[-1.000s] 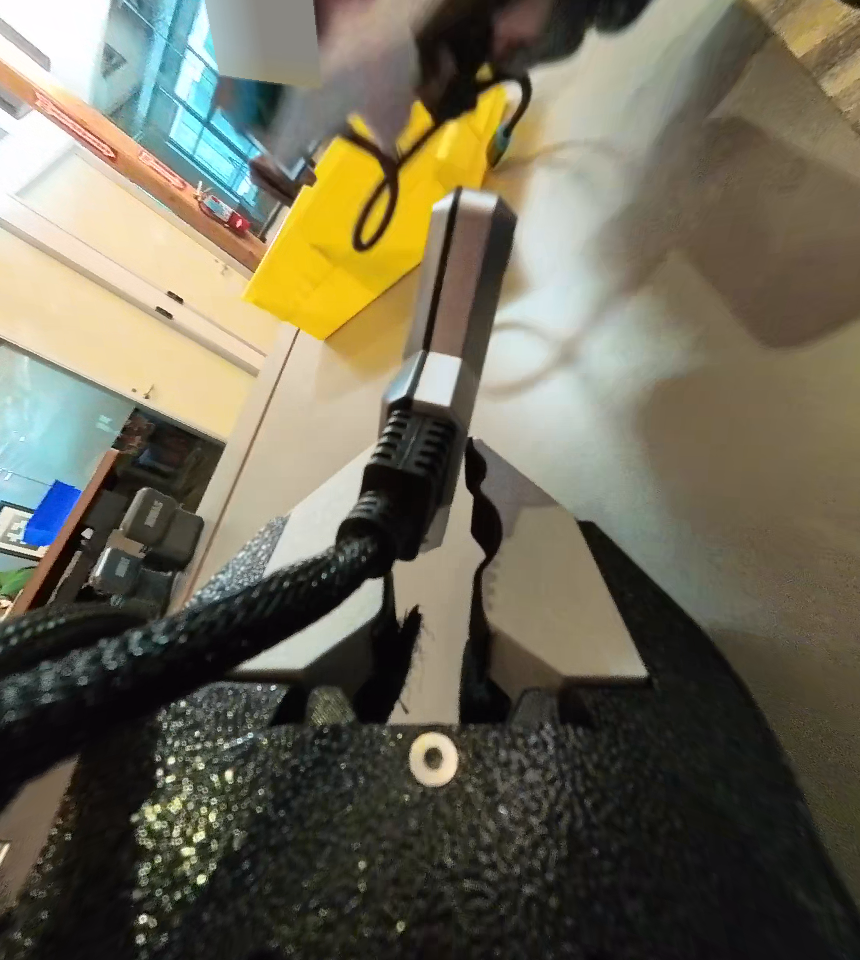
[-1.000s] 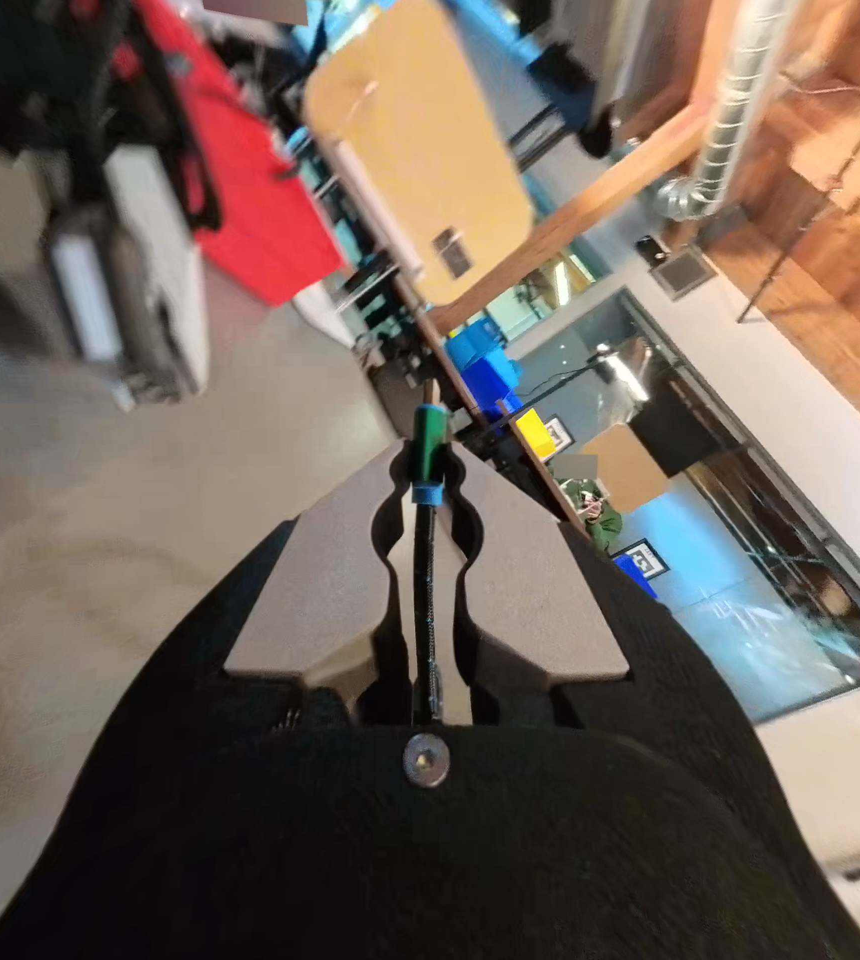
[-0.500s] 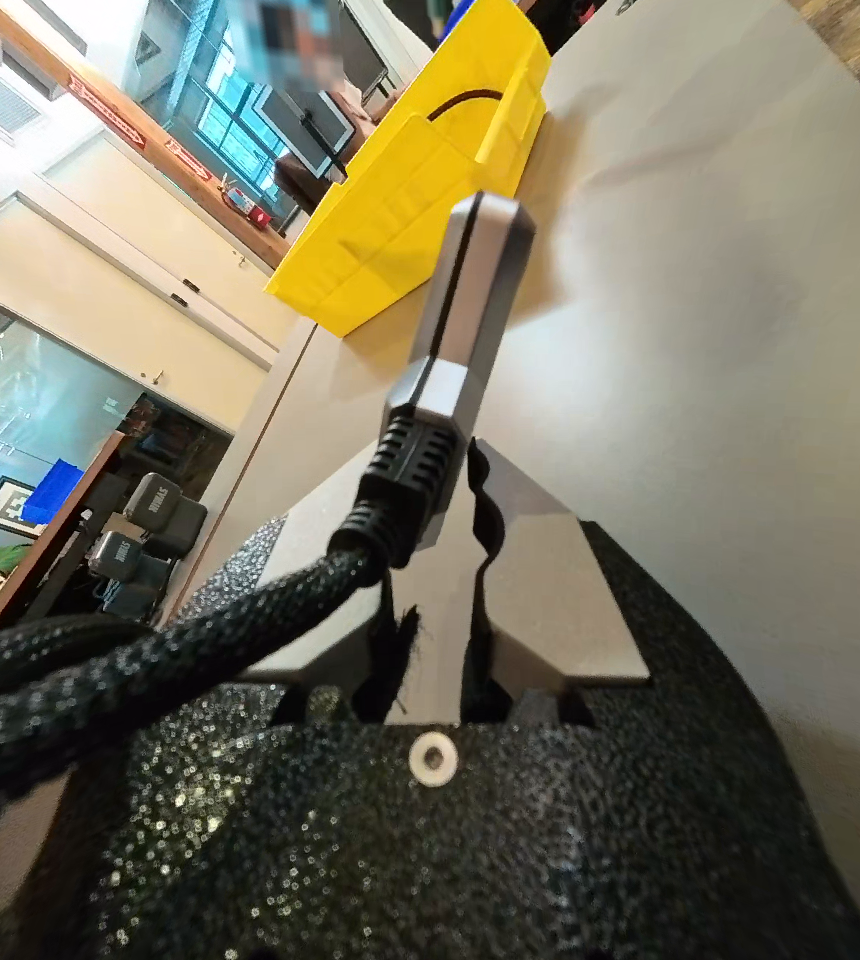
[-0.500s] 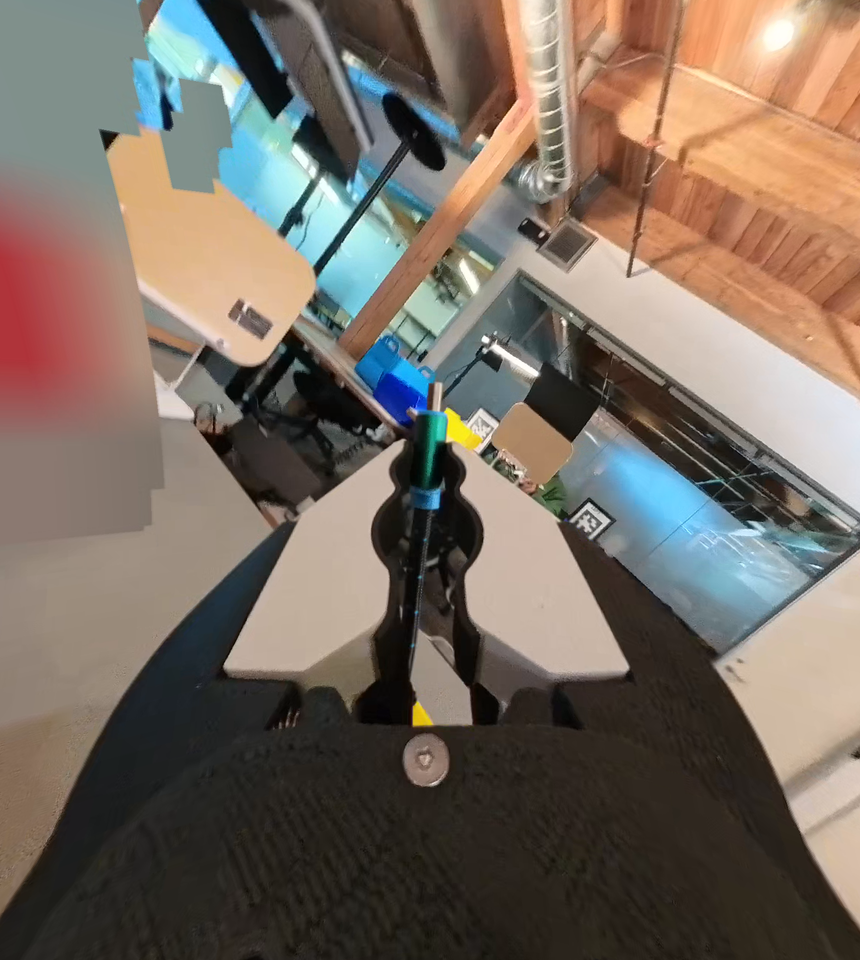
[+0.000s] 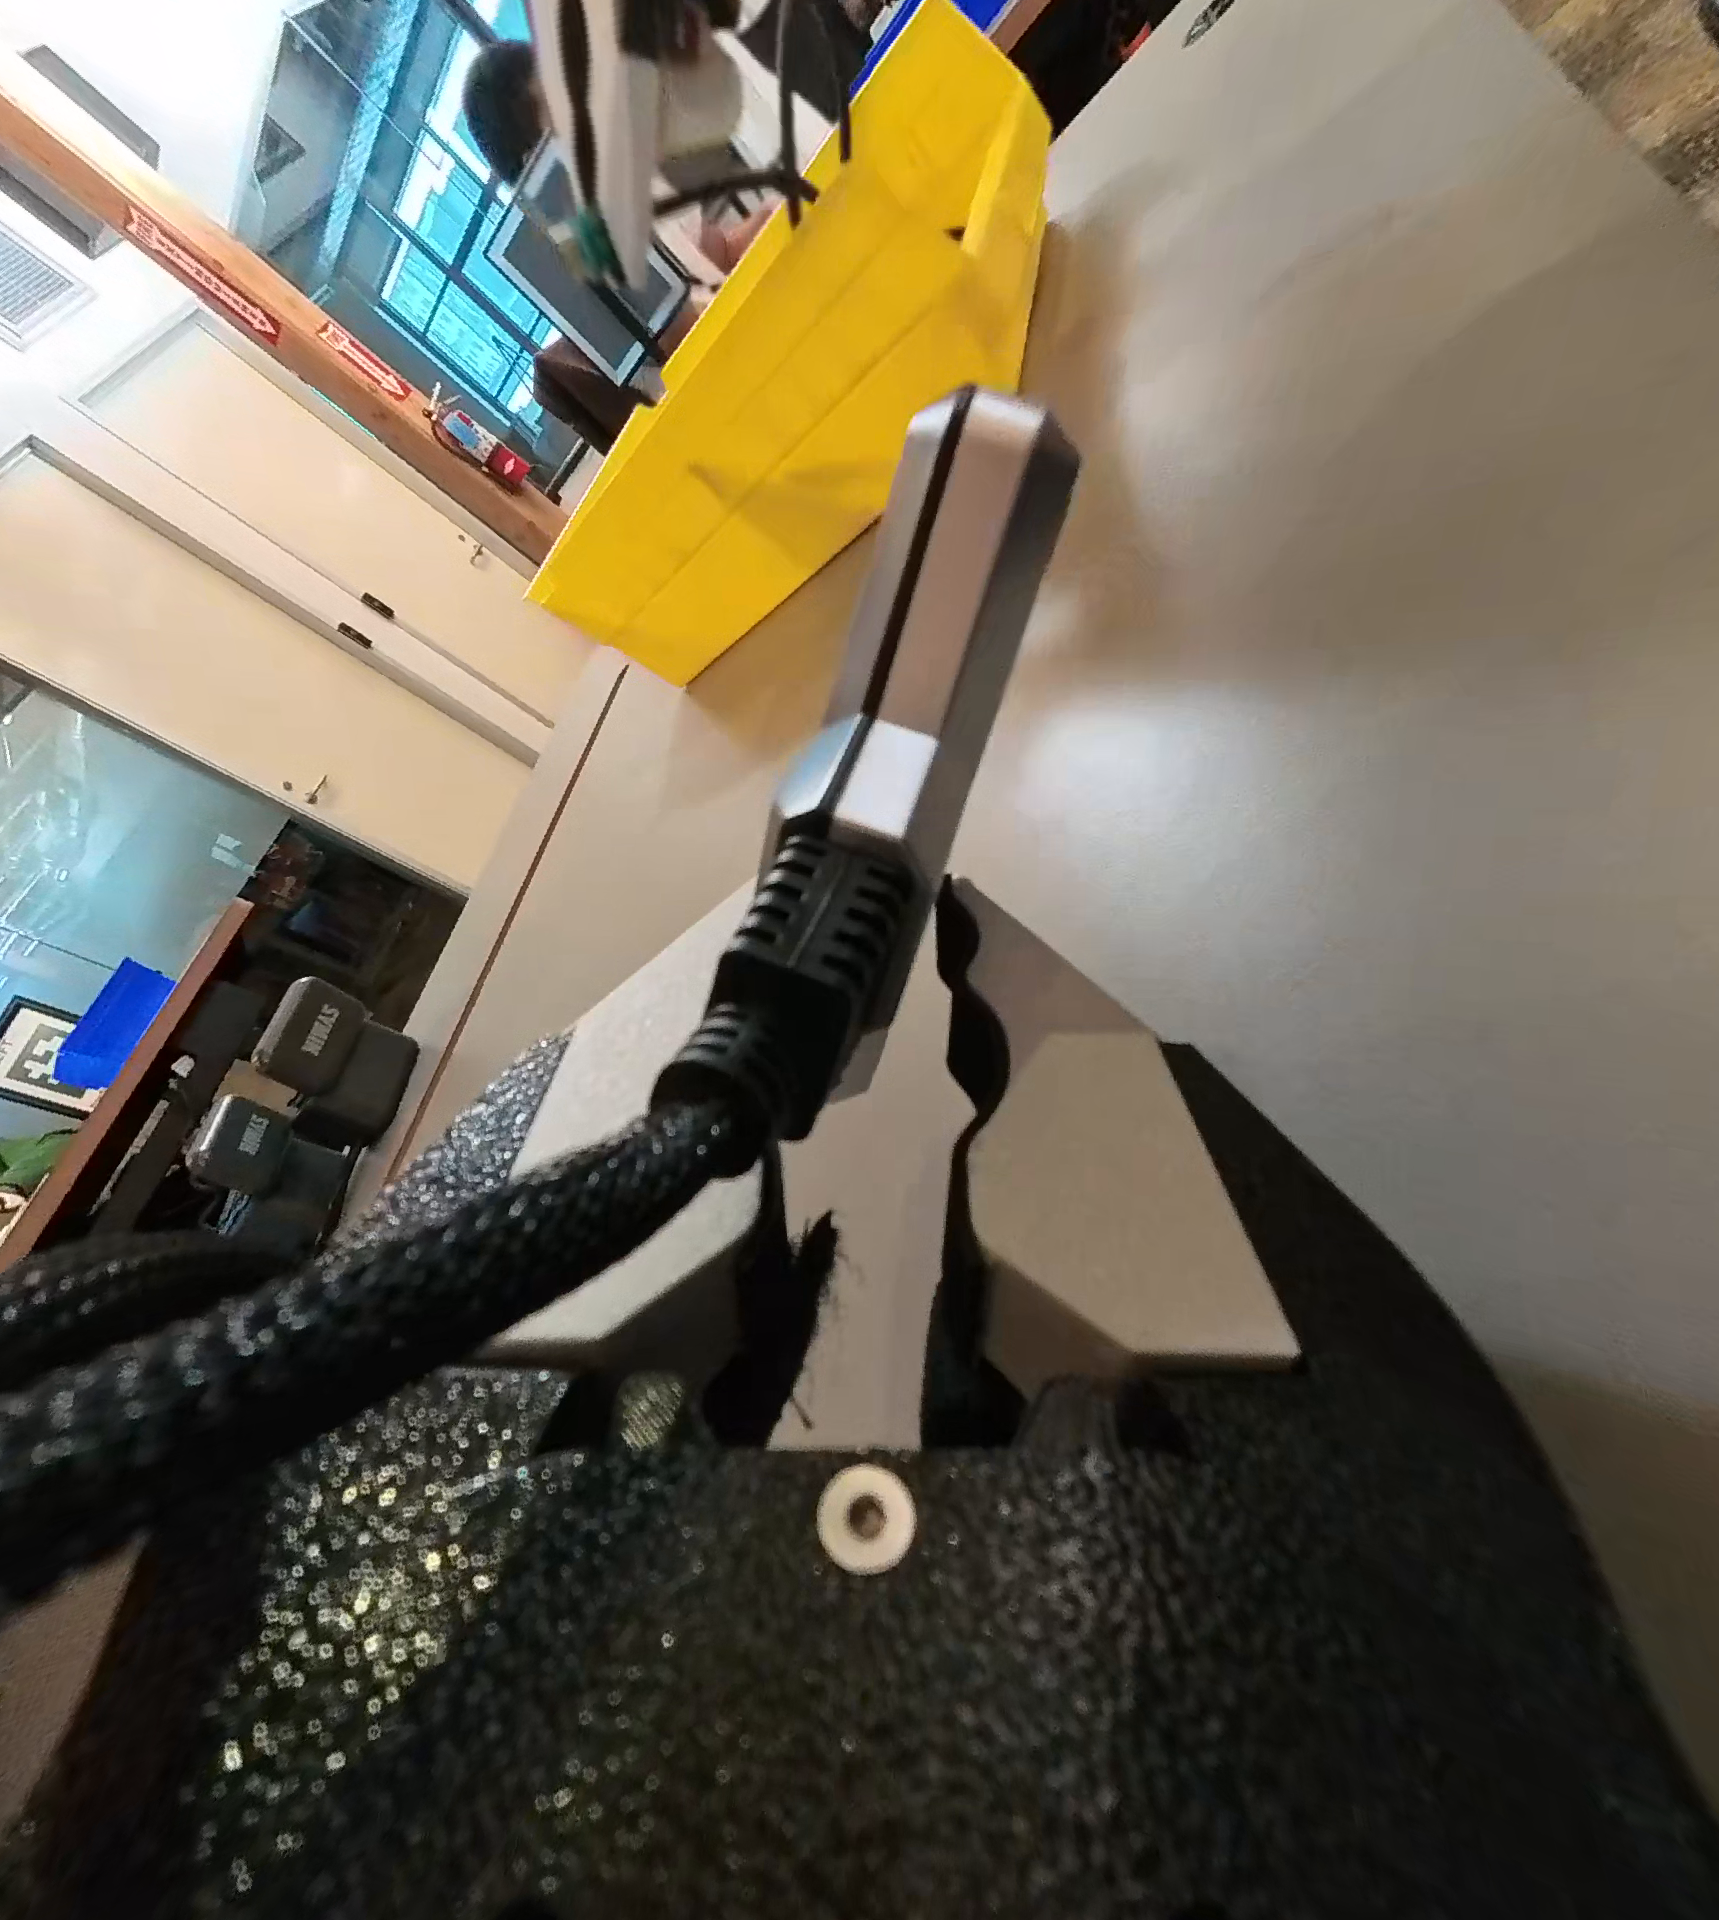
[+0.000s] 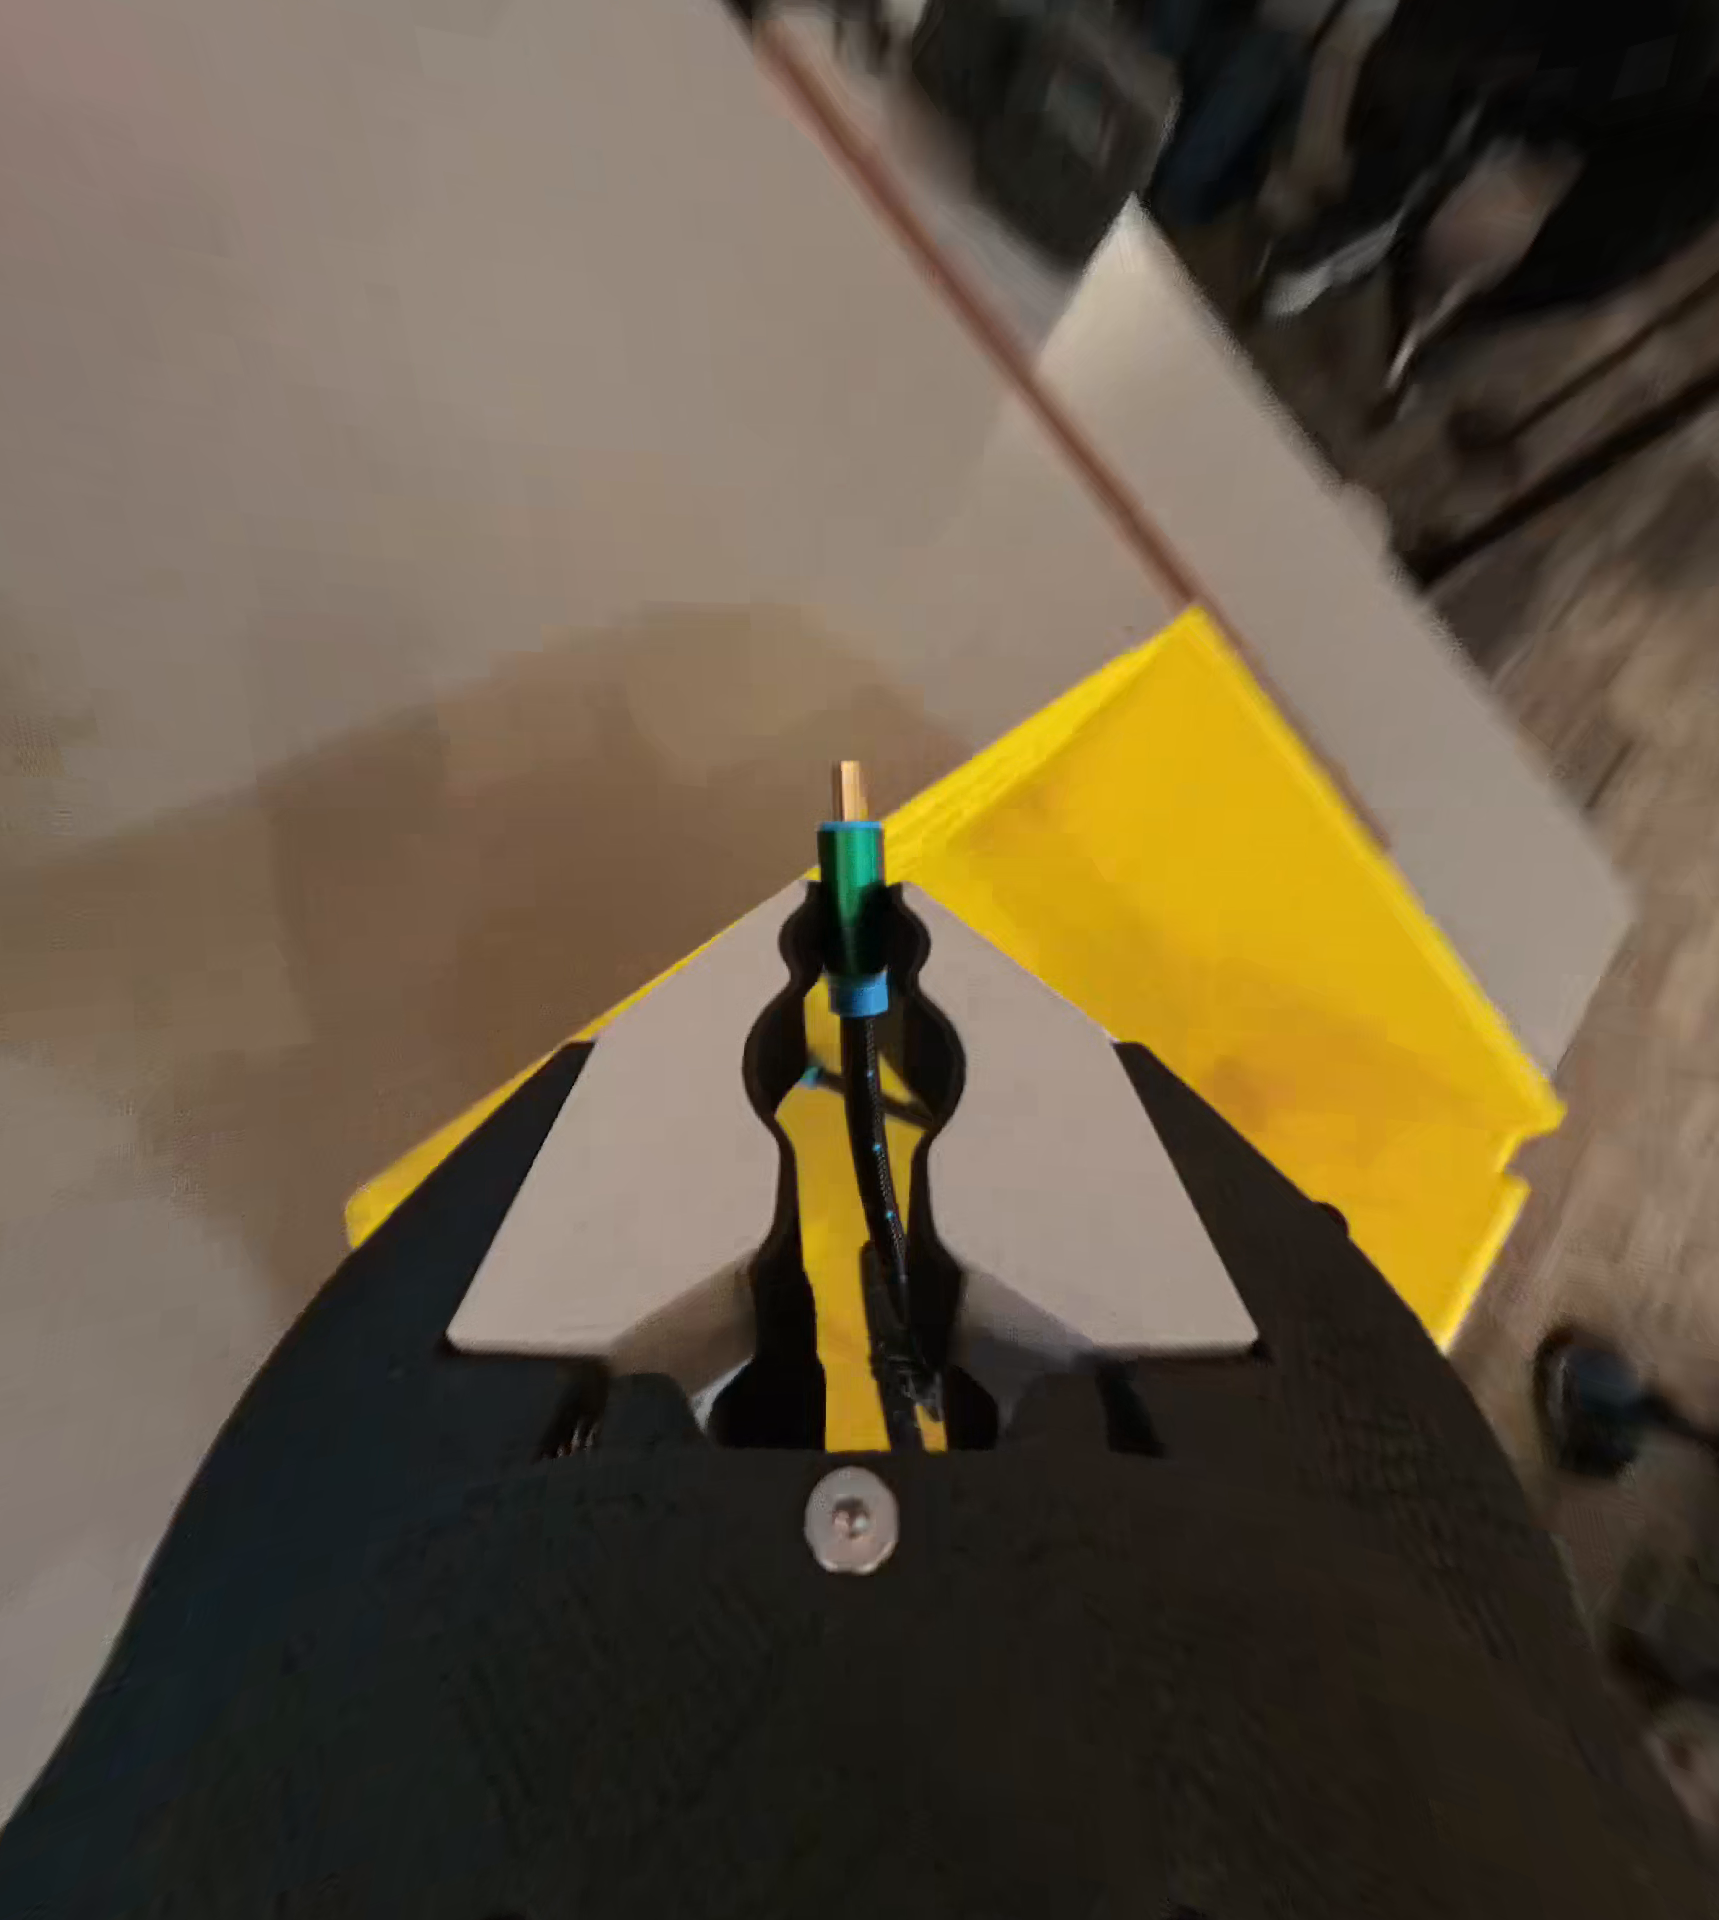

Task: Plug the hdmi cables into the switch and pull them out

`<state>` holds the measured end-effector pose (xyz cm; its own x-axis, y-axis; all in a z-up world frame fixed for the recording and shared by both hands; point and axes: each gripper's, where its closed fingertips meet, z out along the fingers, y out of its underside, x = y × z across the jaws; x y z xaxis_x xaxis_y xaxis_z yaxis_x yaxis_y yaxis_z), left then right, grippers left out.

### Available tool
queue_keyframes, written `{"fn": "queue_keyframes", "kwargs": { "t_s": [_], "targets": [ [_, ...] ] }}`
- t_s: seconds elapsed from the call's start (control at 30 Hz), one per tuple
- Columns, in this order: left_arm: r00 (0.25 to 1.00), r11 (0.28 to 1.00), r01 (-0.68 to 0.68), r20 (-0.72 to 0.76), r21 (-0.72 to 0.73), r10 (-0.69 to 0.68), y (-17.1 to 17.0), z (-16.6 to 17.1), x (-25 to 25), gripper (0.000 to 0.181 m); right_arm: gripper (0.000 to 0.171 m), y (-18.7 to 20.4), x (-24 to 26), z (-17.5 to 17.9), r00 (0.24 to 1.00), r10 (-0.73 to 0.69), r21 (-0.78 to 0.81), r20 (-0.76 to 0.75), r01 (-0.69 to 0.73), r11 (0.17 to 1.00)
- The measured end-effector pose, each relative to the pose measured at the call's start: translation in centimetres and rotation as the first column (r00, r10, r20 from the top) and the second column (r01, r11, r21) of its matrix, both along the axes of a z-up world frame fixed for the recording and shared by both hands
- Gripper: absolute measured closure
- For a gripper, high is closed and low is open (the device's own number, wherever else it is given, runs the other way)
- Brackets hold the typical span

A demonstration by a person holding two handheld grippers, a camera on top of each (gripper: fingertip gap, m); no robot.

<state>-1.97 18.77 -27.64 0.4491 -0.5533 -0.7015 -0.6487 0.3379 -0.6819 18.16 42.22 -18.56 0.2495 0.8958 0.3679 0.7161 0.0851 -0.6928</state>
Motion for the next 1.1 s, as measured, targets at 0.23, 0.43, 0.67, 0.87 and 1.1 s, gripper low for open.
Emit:
{"fn": "queue_keyframes", "kwargs": {
  "t_s": [0.23,0.43,0.67,0.87,1.1],
  "targets": [
    [0.999,0.999,0.029,-0.027,0.016,-0.029,-0.5,-0.2,0.4,0.155,0.156,1.4,4.2,-5.8,0.864,-0.386,-0.169,0.323,0.454,0.875],
    [1.000,1.000,0.023,-0.014,0.006,-0.023,-0.3,-0.1,0.3,0.156,0.112,1.1,7.1,-4.5,0.726,-0.558,-0.073,0.402,0.632,0.771],
    [1.000,1.000,0.015,0.022,-0.017,-0.015,0.0,0.1,0.1,0.156,0.101,-10.9,-5.4,-1.7,0.960,0.019,0.137,0.280,-0.060,0.989],
    [1.000,1.000,0.014,0.025,-0.028,-0.014,0.0,0.0,0.1,0.155,0.105,-26.4,-16.9,-5.5,0.826,0.536,0.284,0.173,-0.563,0.776],
    [0.999,1.000,0.000,0.055,-0.028,0.001,0.3,0.3,-0.2,0.154,0.153,-27.5,-20.0,-5.8,0.842,0.533,0.484,0.084,-0.502,0.717]
  ]
}}
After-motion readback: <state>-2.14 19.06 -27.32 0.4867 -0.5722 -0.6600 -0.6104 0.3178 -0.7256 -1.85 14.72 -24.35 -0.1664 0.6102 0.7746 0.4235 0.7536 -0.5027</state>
